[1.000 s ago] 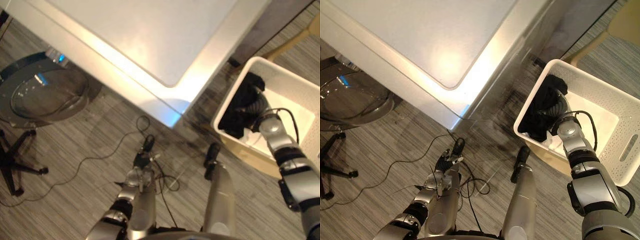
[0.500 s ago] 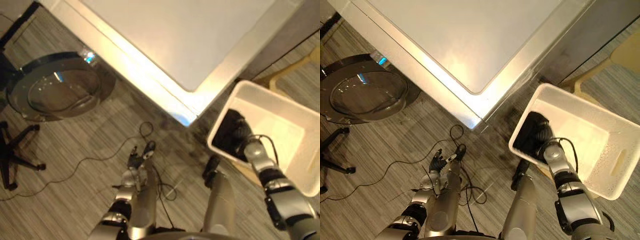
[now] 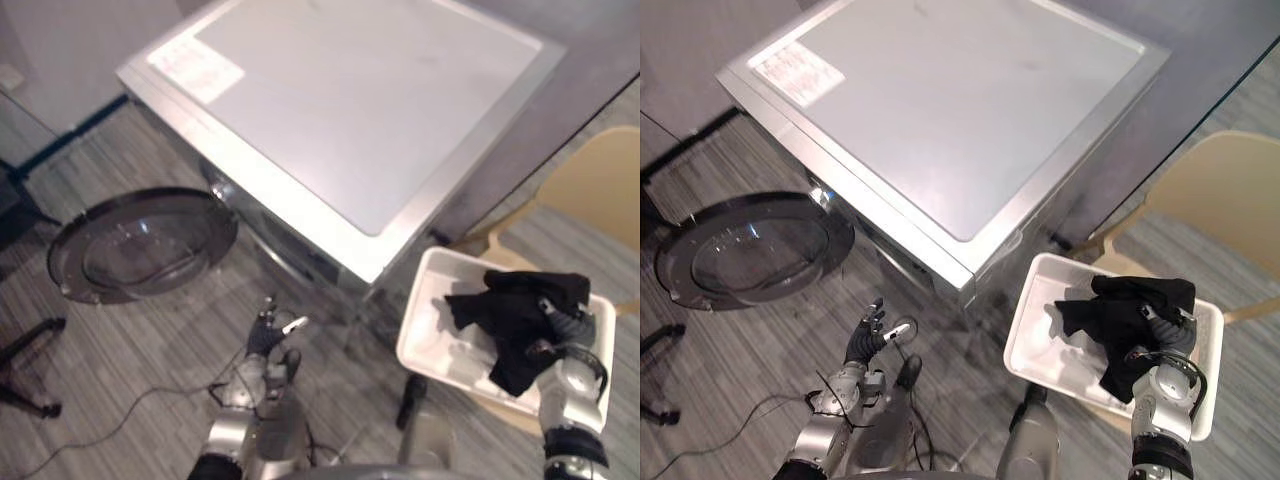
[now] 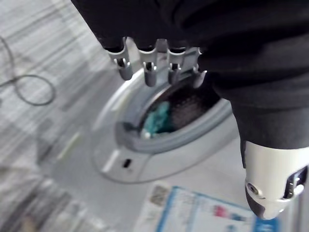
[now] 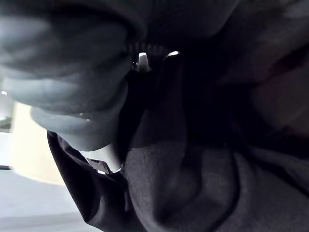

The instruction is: Pick up the laundry basket with both hands and put the clothes into the washing machine.

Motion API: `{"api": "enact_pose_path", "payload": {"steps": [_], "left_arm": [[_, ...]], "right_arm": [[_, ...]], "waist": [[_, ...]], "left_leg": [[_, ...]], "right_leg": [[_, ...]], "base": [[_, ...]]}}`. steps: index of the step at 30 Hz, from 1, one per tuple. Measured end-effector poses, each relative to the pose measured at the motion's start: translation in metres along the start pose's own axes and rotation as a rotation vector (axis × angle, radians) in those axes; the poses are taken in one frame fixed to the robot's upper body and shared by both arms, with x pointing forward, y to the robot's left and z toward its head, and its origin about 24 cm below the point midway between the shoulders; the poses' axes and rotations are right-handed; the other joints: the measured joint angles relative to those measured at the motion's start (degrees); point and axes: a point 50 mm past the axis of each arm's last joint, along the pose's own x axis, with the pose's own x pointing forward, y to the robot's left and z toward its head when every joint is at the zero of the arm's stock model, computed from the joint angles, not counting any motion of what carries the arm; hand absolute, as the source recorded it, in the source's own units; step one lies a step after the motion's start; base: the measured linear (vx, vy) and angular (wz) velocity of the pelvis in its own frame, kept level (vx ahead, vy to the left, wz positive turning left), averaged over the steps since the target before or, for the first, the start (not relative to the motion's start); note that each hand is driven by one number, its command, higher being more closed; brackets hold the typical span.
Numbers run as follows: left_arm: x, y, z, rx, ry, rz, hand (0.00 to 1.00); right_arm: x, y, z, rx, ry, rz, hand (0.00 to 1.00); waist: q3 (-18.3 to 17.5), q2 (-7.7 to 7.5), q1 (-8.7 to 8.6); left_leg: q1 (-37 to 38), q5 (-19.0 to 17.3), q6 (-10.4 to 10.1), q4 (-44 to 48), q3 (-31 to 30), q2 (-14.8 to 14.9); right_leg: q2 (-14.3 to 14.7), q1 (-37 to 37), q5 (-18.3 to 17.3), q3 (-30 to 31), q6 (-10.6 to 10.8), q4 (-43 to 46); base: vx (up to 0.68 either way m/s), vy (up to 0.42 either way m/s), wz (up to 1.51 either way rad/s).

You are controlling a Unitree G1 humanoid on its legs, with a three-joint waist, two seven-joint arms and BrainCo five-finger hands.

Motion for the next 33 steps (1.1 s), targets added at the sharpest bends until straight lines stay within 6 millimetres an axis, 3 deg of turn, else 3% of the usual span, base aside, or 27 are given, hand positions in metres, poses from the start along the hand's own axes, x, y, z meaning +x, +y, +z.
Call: {"api": "enact_pose_path", "payload": {"steps": [6, 13, 20, 26, 30, 33], "left_arm": [[-0.007, 0.023, 0.039, -0.099, -0.176, 0.166, 0.00], [-0.045, 0.042, 0.139, -0.124, -0.682, 0.379, 0.00], [-0.082, 0.048, 0.187, -0.143, -1.008, 0.484, 0.00], [-0.085, 0.038, 0.219, -0.178, -1.221, 0.363, 0.00], [-0.065, 0.005, 0.243, -0.148, -1.292, 0.055, 0.00], [-0.049, -0.009, 0.248, -0.122, -1.267, -0.056, 0.00]], "right_arm": [[-0.018, 0.012, 0.039, 0.065, -0.198, 0.014, 1.00], [-0.058, 0.034, 0.128, 0.147, -0.643, 0.107, 1.00], [-0.084, 0.063, 0.163, 0.295, -0.846, 0.261, 1.00], [-0.084, 0.095, 0.199, 0.439, -0.984, 0.380, 1.00], [-0.075, 0.129, 0.224, 0.457, -1.012, 0.521, 1.00], [-0.071, 0.147, 0.236, 0.462, -1.013, 0.580, 1.00]], "waist": [[-5.0, 0.38, -0.07], [-10.7, 0.92, -0.04], [-13.5, 0.20, -0.35], [-14.4, 0.54, -0.39], [-14.4, 0.56, -0.75], [-14.4, 0.59, -1.52]], "left_leg": [[3.3, -1.1, 1.6, 0.1, 1.4, 0.0], [5.2, -1.6, 2.1, 0.0, 3.8, 0.1], [6.8, -2.9, 2.4, 0.1, 6.8, 1.2], [6.8, -2.9, 2.4, -0.2, 8.3, 1.3], [6.9, -2.8, 2.3, -0.4, 9.0, 1.3], [6.9, -2.8, 2.3, -0.4, 9.6, 1.3]], "right_leg": [[0.0, 3.2, -1.1, 0.1, 0.1, -0.5], [0.9, 6.0, 1.8, 1.6, 0.3, -5.9], [3.0, 9.0, 5.9, 3.5, 0.6, -13.5], [3.9, 9.9, 8.9, 5.4, 0.6, -18.4], [4.4, 10.9, 11.1, 6.4, 0.6, -21.7], [4.5, 10.9, 12.2, 7.0, 0.4, -22.6]], "base": [[0.00, 0.002, -0.03], [0.02, 0.025, -0.14], [0.02, 0.032, -0.25], [-0.01, 0.020, -0.14], [-0.01, 0.013, -0.12], [0.00, 0.009, -0.13]]}}
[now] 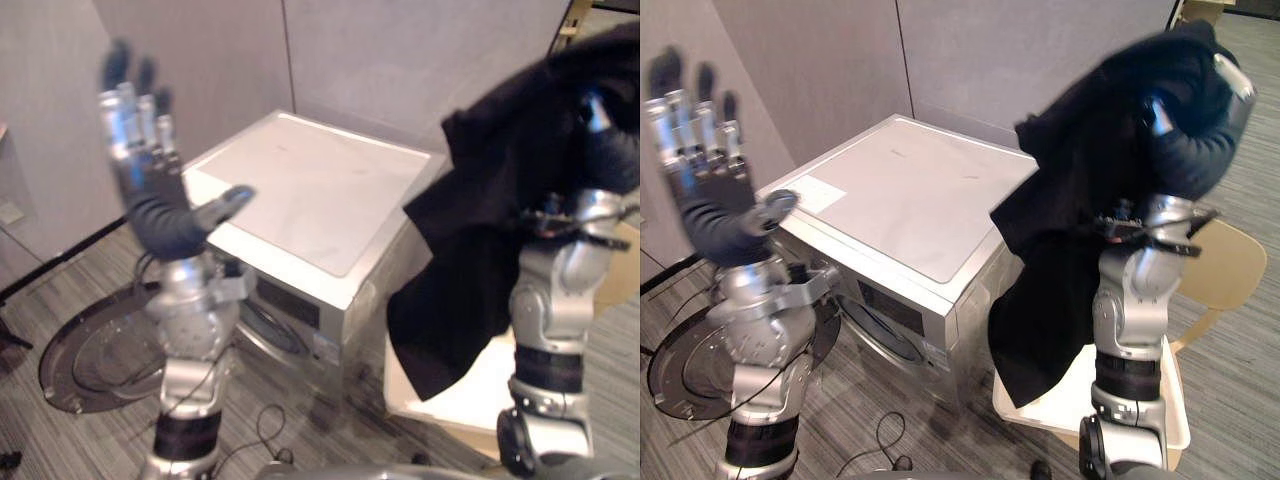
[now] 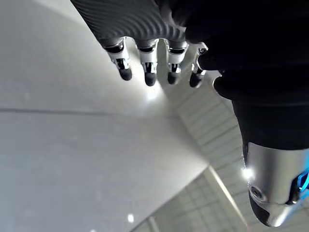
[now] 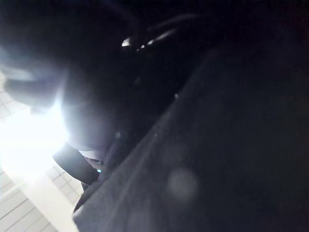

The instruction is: Pick up the laundry basket with both hands and put the clothes into the washing machine.

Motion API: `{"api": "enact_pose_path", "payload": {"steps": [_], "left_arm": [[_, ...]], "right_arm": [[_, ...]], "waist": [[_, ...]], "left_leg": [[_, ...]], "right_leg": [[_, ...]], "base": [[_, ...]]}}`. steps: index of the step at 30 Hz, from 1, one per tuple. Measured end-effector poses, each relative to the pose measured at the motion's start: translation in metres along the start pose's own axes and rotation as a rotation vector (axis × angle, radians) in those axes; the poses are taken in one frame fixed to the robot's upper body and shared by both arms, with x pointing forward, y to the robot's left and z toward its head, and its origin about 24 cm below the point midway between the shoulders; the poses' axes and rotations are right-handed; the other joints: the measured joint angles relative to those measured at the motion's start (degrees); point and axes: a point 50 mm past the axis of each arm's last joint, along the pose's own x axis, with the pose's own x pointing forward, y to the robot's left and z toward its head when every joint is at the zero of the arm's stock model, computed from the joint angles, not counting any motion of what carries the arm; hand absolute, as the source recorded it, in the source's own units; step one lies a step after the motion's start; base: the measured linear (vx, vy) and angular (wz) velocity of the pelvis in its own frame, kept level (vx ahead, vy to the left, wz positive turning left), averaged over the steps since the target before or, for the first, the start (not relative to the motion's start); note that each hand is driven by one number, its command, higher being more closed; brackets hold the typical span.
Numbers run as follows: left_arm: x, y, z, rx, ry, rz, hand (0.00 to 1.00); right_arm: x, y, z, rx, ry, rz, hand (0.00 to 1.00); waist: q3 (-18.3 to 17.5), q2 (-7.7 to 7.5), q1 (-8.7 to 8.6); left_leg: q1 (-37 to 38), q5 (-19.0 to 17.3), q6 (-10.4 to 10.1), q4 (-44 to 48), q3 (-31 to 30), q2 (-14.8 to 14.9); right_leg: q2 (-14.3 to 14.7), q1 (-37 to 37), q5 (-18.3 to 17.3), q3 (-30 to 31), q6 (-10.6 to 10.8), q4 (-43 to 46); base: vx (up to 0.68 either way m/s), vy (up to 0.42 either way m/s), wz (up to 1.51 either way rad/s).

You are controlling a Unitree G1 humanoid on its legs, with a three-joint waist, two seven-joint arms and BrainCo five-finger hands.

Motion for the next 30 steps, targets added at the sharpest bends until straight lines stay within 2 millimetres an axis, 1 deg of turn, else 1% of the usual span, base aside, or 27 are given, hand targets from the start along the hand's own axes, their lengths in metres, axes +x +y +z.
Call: {"api": "enact_pose_path", "payload": {"steps": [2, 3, 4, 6, 7, 8, 9, 12, 14, 15, 16, 18, 21, 25, 27, 30], "left_arm": [[0.008, -0.012, -0.019, -0.064, 0.057, -0.065, 0.00], [0.010, -0.016, -0.023, -0.085, 0.072, -0.081, 0.00], [0.016, -0.024, -0.034, -0.122, 0.105, -0.116, 0.00], [0.020, -0.035, -0.044, -0.161, 0.142, -0.164, 0.00], [0.021, -0.039, -0.047, -0.167, 0.155, -0.181, 0.00], [0.023, -0.047, -0.056, -0.185, 0.195, -0.227, 0.00], [0.023, -0.056, -0.068, -0.196, 0.251, -0.283, 0.00], [0.022, -0.066, -0.086, -0.194, 0.348, -0.354, 0.00], [0.023, -0.072, -0.094, -0.192, 0.392, -0.378, 0.00], [0.026, -0.073, -0.097, -0.198, 0.408, -0.388, 0.00], [0.028, -0.074, -0.098, -0.198, 0.412, -0.390, 0.00], [0.040, -0.086, -0.101, -0.196, 0.416, -0.429, 0.00], [0.051, -0.099, -0.100, -0.192, 0.407, -0.466, 0.00], [0.061, -0.107, -0.099, -0.192, 0.394, -0.471, 0.00], [0.066, -0.110, -0.101, -0.181, 0.400, -0.473, 0.00], [0.078, -0.115, -0.097, -0.168, 0.379, -0.482, 0.00]], "right_arm": [[0.015, 0.009, -0.005, 0.006, 0.006, 0.042, 1.00], [0.018, 0.011, -0.005, 0.008, 0.007, 0.049, 1.00], [0.025, 0.013, -0.006, 0.020, 0.007, 0.052, 1.00], [0.034, 0.017, -0.008, 0.030, 0.013, 0.067, 1.00], [0.036, 0.019, -0.009, 0.029, 0.015, 0.074, 1.00], [0.039, 0.022, -0.009, 0.038, 0.017, 0.082, 1.00], [0.044, 0.029, -0.009, 0.061, 0.016, 0.099, 1.00], [0.051, 0.046, -0.005, 0.091, -0.003, 0.145, 1.00], [0.055, 0.052, -0.001, 0.103, -0.019, 0.157, 1.00], [0.058, 0.057, 0.000, 0.108, -0.025, 0.169, 1.00], [0.058, 0.058, 0.001, 0.110, -0.026, 0.172, 1.00], [0.060, 0.060, 0.001, 0.114, -0.027, 0.176, 1.00], [0.064, 0.065, 0.000, 0.123, -0.019, 0.181, 1.00], [0.066, 0.072, 0.002, 0.141, -0.023, 0.198, 1.00], [0.069, 0.078, 0.005, 0.161, -0.031, 0.215, 1.00], [0.071, 0.084, 0.008, 0.186, -0.041, 0.227, 1.00]], "waist": [[0.0, -0.01, -0.11], [0.0, 0.00, -0.17], [0.0, 0.00, -0.37], [0.0, 0.01, -0.42], [0.0, 0.01, -0.46], [0.0, 0.00, -0.54], [0.0, -0.01, -1.25], [0.1, -0.17, -2.01], [0.1, -0.21, -2.48], [0.1, -0.21, -3.20], [0.1, -0.25, -3.23], [0.4, -0.63, -3.37], [0.5, -0.76, -3.40], [0.6, -0.88, -3.64], [0.6, -0.94, -4.17], [1.0, -1.36, -4.89]], "left_leg": [[0.2, 0.0, 0.0, 0.0, 0.8, 0.0], [0.2, 0.0, 0.0, -0.1, 0.8, 0.0], [0.2, 0.0, 0.0, -0.2, 0.9, 0.0], [0.3, 0.0, 0.0, -0.5, 1.3, 0.0], [0.4, 0.0, 0.0, -0.7, 1.5, 0.0], [0.4, 0.0, 0.0, -0.9, 1.6, 0.1], [0.4, 0.0, 0.0, -1.0, 1.7, 0.3], [0.5, -0.1, -0.1, -1.2, 2.2, 0.9], [0.5, -0.1, -0.1, -1.2, 2.4, 1.0], [0.5, -0.1, -0.1, -1.2, 2.5, 1.1], [0.5, -0.1, -0.2, -1.2, 2.5, 1.2], [0.7, -0.2, -0.3, -1.2, 2.8, 1.6], [1.1, -0.2, -0.3, -1.2, 3.5, 1.8], [1.2, -0.3, -0.3, -1.2, 4.4, 1.8], [1.2, -0.3, -0.3, -1.2, 5.0, 1.8], [1.4, -0.3, -0.3, -1.2, 5.5, 1.8]], "right_leg": [[0.1, 0.0, 0.7, 0.8, 0.2, -1.0], [0.1, -0.1, 0.9, 0.8, 0.3, -1.0], [0.1, -0.1, 0.9, 0.9, 0.3, -1.2], [0.1, -0.2, 1.3, 1.2, 0.2, -1.7], [0.2, -0.3, 1.3, 1.3, 0.2, -1.8], [0.3, -0.3, 1.4, 1.5, 0.2, -2.0], [0.5, -0.3, 1.5, 1.6, 0.1, -2.1], [1.1, -0.4, 1.9, 2.1, -0.2, -2.9], [1.3, -0.6, 1.9, 2.2, -0.2, -2.9], [1.4, -0.6, 1.9, 2.3, -0.2, -2.9], [1.4, -0.6, 1.9, 2.3, -0.2, -2.9], [1.9, -0.6, 2.0, 2.6, -0.3, -3.0], [2.1, -0.7, 2.1, 3.3, -0.5, -3.1], [2.2, -0.8, 3.0, 4.1, -0.5, -4.0], [2.3, -1.1, 3.2, 4.7, -0.5, -4.3], [2.3, -1.1, 3.6, 5.2, -0.5, -4.8]], "base": [[0.01, 0.013, -0.17], [0.02, 0.012, -0.09], [0.02, 0.008, -0.03], [0.02, 0.010, -0.08], [0.01, 0.009, -0.09], [0.01, 0.005, -0.07], [0.01, 0.003, -0.05], [0.01, -0.005, -0.10], [0.00, -0.009, -0.08], [0.00, -0.006, -0.05], [-0.01, -0.004, -0.05], [-0.03, -0.009, -0.08], [-0.04, -0.006, -0.12], [-0.04, 0.006, -0.13], [-0.04, 0.006, -0.12], [-0.03, 0.005, -0.09]]}}
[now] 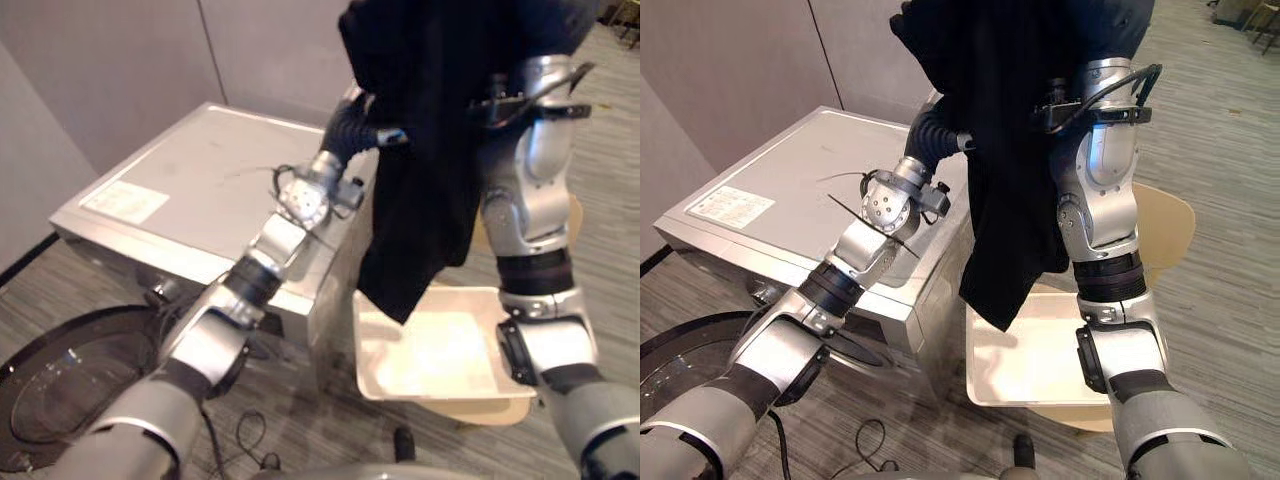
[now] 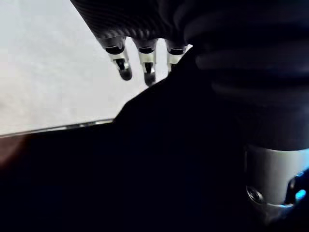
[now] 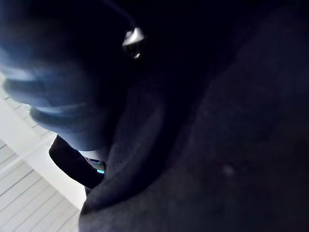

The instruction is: Pick up the laundry basket with both hands and put the clothes into the washing machine.

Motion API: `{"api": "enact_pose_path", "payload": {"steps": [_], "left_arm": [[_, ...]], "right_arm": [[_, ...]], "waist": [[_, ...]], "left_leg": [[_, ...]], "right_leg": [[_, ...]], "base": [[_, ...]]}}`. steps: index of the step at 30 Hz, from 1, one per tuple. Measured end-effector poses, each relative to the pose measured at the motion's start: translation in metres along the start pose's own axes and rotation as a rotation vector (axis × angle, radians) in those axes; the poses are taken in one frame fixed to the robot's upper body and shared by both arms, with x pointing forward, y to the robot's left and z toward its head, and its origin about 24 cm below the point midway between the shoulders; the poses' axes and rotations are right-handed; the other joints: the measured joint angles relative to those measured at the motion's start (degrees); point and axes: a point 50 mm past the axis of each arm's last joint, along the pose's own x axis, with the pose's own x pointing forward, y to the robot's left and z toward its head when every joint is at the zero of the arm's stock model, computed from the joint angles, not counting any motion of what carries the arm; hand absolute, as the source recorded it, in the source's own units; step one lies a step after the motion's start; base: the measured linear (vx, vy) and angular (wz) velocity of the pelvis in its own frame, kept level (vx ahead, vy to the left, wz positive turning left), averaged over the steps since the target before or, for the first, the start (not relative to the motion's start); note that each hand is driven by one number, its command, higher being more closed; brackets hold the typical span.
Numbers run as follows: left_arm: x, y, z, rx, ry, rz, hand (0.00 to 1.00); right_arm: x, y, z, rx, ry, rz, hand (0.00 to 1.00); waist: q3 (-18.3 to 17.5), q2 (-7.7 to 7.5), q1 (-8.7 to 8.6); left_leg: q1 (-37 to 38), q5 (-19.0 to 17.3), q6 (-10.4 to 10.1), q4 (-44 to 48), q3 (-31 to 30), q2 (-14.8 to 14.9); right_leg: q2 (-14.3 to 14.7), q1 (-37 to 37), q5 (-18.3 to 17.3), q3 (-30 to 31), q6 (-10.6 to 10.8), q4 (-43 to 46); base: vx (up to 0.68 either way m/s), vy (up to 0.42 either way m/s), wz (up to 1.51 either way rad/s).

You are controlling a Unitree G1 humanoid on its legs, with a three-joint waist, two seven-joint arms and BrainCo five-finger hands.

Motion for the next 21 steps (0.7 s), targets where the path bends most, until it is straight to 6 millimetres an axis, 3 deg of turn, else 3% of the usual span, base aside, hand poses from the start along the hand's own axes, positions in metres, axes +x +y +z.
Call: {"api": "enact_pose_path", "payload": {"steps": [8, 14, 15, 21], "left_arm": [[0.026, -0.015, 0.031, 0.032, -0.095, -0.053, 0.00], [0.028, -0.021, 0.032, 0.019, -0.098, -0.062, 0.00], [0.029, -0.022, 0.033, 0.008, -0.096, -0.062, 1.00], [0.033, -0.026, 0.039, -0.054, -0.107, -0.066, 1.00]], "right_arm": [[0.002, 0.004, 0.001, 0.031, -0.006, 0.018, 1.00], [0.006, 0.011, -0.004, 0.076, 0.009, 0.005, 1.00], [0.008, 0.012, -0.003, 0.089, 0.004, 0.004, 1.00], [0.009, 0.014, -0.003, 0.110, 0.001, 0.001, 1.00]], "waist": [[0.8, -0.33, -1.20], [1.4, 0.60, -1.54], [1.7, 1.07, -1.51], [2.0, 1.53, -1.53]], "left_leg": [[0.4, 0.0, 0.0, -0.5, 0.7, 0.0], [0.9, -0.1, 0.1, -0.5, 1.5, -0.1], [1.1, -0.1, 0.0, -0.5, 1.6, -0.1], [1.4, -0.3, -0.1, -0.5, 2.6, -0.1]], "right_leg": [[0.0, 0.0, 0.5, 0.5, 0.0, -0.7], [0.0, 0.0, 0.8, 1.4, 0.1, -0.8], [0.1, 0.0, 0.8, 1.6, 0.1, -0.8], [0.2, -0.3, 0.9, 2.4, 0.0, -0.9]], "base": [[-0.01, 0.002, -0.04], [-0.01, 0.003, -0.07], [-0.04, 0.002, -0.05], [-0.03, 0.001, -0.07]]}}
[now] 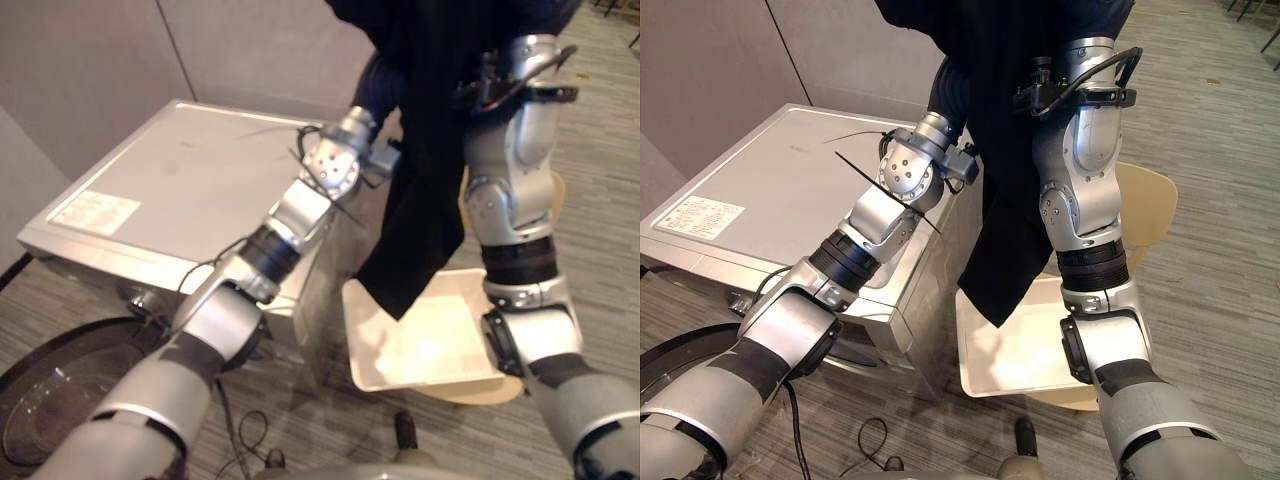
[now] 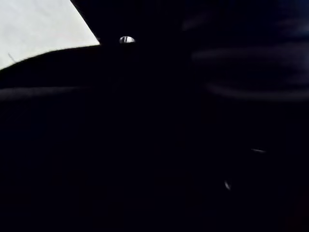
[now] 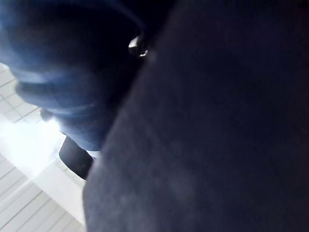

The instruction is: Pick up the laundry basket with both hands and put the clothes into the washing machine.

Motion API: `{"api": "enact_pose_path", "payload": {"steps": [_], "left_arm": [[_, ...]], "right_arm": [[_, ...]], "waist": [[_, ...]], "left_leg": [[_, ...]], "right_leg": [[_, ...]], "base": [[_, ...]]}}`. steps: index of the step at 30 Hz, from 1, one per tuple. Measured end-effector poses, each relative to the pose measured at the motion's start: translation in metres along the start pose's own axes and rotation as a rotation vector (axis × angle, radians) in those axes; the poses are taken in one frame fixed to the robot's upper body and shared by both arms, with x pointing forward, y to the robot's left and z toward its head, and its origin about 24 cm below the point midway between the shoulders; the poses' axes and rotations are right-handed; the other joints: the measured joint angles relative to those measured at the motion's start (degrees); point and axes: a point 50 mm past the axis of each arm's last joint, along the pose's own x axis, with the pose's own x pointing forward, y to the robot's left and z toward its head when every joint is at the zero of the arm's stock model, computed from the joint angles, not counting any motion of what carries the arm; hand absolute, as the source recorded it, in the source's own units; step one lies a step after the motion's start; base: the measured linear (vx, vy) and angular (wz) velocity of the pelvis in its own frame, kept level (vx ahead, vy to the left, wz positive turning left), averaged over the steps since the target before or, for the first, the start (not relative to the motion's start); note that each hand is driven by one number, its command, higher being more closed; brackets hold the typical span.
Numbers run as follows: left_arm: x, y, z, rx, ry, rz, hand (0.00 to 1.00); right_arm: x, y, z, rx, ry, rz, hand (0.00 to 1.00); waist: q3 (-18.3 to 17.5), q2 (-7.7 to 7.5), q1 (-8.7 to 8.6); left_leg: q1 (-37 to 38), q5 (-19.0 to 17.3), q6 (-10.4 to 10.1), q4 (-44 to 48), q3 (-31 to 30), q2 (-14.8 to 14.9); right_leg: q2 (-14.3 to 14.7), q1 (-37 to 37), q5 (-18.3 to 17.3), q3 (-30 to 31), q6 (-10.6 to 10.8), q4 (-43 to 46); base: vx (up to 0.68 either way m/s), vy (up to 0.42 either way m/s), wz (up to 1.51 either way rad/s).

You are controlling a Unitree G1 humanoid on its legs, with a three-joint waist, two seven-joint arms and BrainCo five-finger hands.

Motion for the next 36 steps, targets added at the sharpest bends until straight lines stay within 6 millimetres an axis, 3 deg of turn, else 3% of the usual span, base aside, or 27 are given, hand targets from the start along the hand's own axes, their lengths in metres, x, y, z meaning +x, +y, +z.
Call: {"api": "enact_pose_path", "payload": {"steps": [11, 12, 16, 18, 20, 21, 24, 29, 30, 34, 36], "left_arm": [[0.003, -0.005, 0.003, -0.032, -0.011, -0.012, 1.00], [0.003, -0.005, 0.003, -0.031, -0.011, -0.013, 1.00], [0.002, -0.005, 0.003, -0.025, -0.012, -0.031, 1.00], [0.001, 0.005, 0.005, 0.008, -0.012, -0.025, 1.00], [-0.002, 0.012, 0.009, 0.028, -0.024, -0.022, 1.00], [-0.008, 0.020, 0.015, 0.048, -0.046, -0.023, 1.00], [-0.028, 0.043, 0.021, 0.081, -0.074, 0.024, 1.00], [-0.063, 0.085, 0.036, 0.246, -0.091, 0.107, 1.00], [-0.077, 0.097, 0.049, 0.287, -0.122, 0.132, 1.00], [-0.102, 0.110, 0.096, 0.380, -0.280, 0.170, 1.00], [-0.129, 0.115, 0.144, 0.481, -0.461, 0.217, 1.00]], "right_arm": [[0.000, 0.000, 0.000, 0.001, 0.001, 0.002, 1.00], [0.000, 0.000, 0.000, -0.001, 0.001, 0.002, 0.00], [-0.008, -0.010, 0.004, -0.028, -0.003, 0.004, 0.00], [-0.025, -0.041, 0.014, -0.099, -0.010, -0.065, 0.00], [-0.034, -0.060, 0.023, -0.139, -0.023, -0.122, 0.00], [-0.046, -0.083, 0.036, -0.193, -0.041, -0.197, 0.00], [-0.075, -0.120, 0.064, -0.306, -0.080, -0.329, 0.00], [-0.138, -0.145, 0.078, -0.440, 0.025, -0.441, 0.00], [-0.161, -0.146, 0.076, -0.402, 0.088, -0.468, 0.00], [-0.209, -0.138, 0.077, -0.343, 0.214, -0.512, 0.00], [-0.238, -0.132, 0.080, -0.316, 0.291, -0.557, 0.00]], "waist": [[0.2, 0.40, -0.10], [0.2, 0.40, -0.17], [0.2, 0.39, -0.24], [0.2, 0.37, -0.23], [0.2, 0.37, -0.25], [0.2, 0.35, -0.26], [0.2, 0.34, -0.29], [0.2, 0.38, -0.02], [0.2, 0.39, 0.21], [0.1, 0.45, 1.51], [-0.3, 0.62, 2.30]], "left_leg": [[0.3, -0.4, -0.2, 0.0, 1.7, 0.1], [0.4, -0.4, -0.2, 0.0, 1.9, 0.1], [0.5, -0.5, -0.2, 0.0, 2.4, 0.1], [0.5, -0.7, -0.2, 0.0, 2.5, 0.1], [0.6, -0.8, -0.1, 0.0, 2.6, 0.1], [1.0, -1.0, 0.0, 0.0, 3.0, 0.1], [1.9, -1.4, 0.1, -0.1, 3.8, 0.1], [2.7, -1.4, 0.1, -0.1, 4.8, 0.2], [3.2, -1.6, 0.1, -0.1, 5.2, 0.3], [3.5, -2.6, 0.4, 0.4, 5.6, 0.4], [3.5, -2.9, 0.4, 0.7, 5.6, 0.5]], "right_leg": [[0.3, -0.9, 0.3, 1.7, 0.0, -0.3], [0.4, -0.9, 0.4, 2.0, 0.0, -0.5], [0.4, -0.9, 0.9, 2.4, 0.1, -1.2], [0.4, -0.9, 0.8, 2.5, 0.2, -1.2], [0.5, -0.9, 0.8, 2.6, 0.2, -1.2], [0.5, -0.8, 0.8, 2.9, 0.2, -1.2], [0.7, -0.5, 0.7, 3.7, 0.3, -1.0], [0.9, -0.5, 0.5, 4.1, 0.5, -0.2], [1.0, -0.4, 0.1, 4.2, 0.6, 0.4], [1.0, 0.0, -1.7, 4.0, 0.5, 1.8], [1.0, 0.0, -2.0, 3.8, 0.5, 2.1]], "base": [[-0.01, 0.002, -0.08], [0.00, 0.005, -0.08], [0.00, 0.004, -0.06], [0.00, 0.000, 0.00], [0.00, 0.005, -0.06], [0.01, 0.006, -0.10], [0.01, 0.007, -0.17], [-0.01, -0.001, -0.07], [-0.03, -0.004, -0.03], [-0.05, 0.001, 0.01], [0.00, 0.000, 0.00]]}}
